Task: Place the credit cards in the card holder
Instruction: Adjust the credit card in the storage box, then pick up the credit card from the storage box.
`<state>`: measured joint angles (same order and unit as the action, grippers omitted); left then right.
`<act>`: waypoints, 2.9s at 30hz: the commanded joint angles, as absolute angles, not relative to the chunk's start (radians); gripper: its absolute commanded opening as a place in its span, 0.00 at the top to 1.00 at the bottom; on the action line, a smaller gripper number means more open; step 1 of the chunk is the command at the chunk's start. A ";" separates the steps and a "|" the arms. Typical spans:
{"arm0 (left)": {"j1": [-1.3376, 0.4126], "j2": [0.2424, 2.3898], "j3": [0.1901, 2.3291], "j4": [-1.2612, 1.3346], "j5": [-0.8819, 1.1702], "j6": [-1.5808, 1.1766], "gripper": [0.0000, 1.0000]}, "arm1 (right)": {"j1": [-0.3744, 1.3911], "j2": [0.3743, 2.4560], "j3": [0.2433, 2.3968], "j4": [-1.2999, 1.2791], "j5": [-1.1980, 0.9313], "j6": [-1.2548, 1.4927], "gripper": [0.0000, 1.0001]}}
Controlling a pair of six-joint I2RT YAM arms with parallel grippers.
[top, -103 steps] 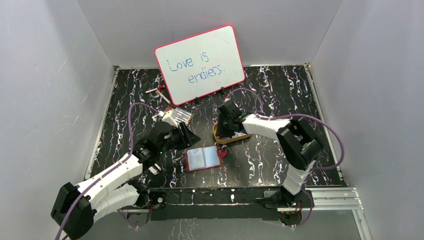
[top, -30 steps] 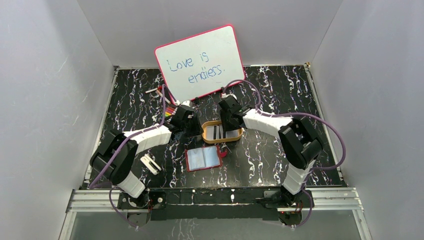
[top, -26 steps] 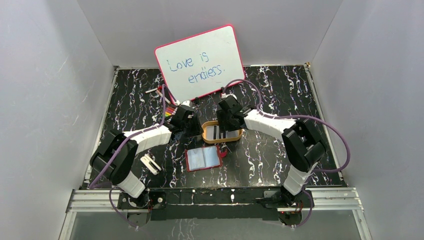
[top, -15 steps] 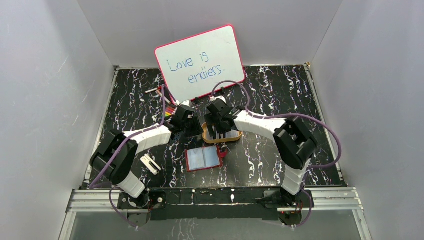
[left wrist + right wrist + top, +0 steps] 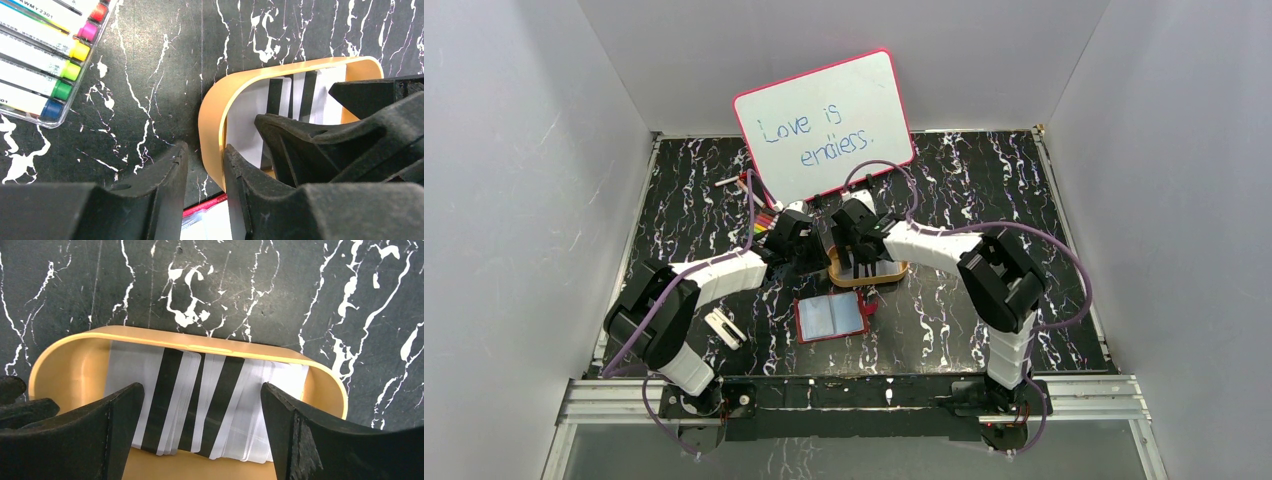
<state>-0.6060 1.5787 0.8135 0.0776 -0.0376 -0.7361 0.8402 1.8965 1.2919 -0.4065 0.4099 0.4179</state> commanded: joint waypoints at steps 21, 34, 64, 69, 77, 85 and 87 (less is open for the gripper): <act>-0.603 1.574 0.807 0.051 -0.081 -0.727 0.71 | 0.723 1.721 1.073 -0.441 0.475 0.368 0.15; -0.603 1.580 0.811 0.060 -0.070 -0.731 0.71 | 0.671 1.659 1.035 -0.417 0.420 0.331 0.59; -0.603 1.551 0.817 0.071 -0.034 -0.740 0.71 | 0.654 1.710 1.179 -0.364 0.063 0.420 0.29; -0.603 1.551 0.816 0.071 -0.037 -0.737 0.71 | 0.631 1.758 1.183 -0.380 0.074 0.435 0.28; -0.603 1.556 0.815 0.077 -0.034 -0.739 0.71 | 0.586 1.743 1.113 -0.357 0.046 0.423 0.44; -0.603 1.565 0.818 0.077 -0.032 -0.740 0.71 | 0.570 1.706 1.079 -0.334 0.027 0.418 0.66; -0.603 1.565 0.818 0.076 -0.032 -0.740 0.71 | 0.567 1.699 1.077 -0.336 0.026 0.418 0.71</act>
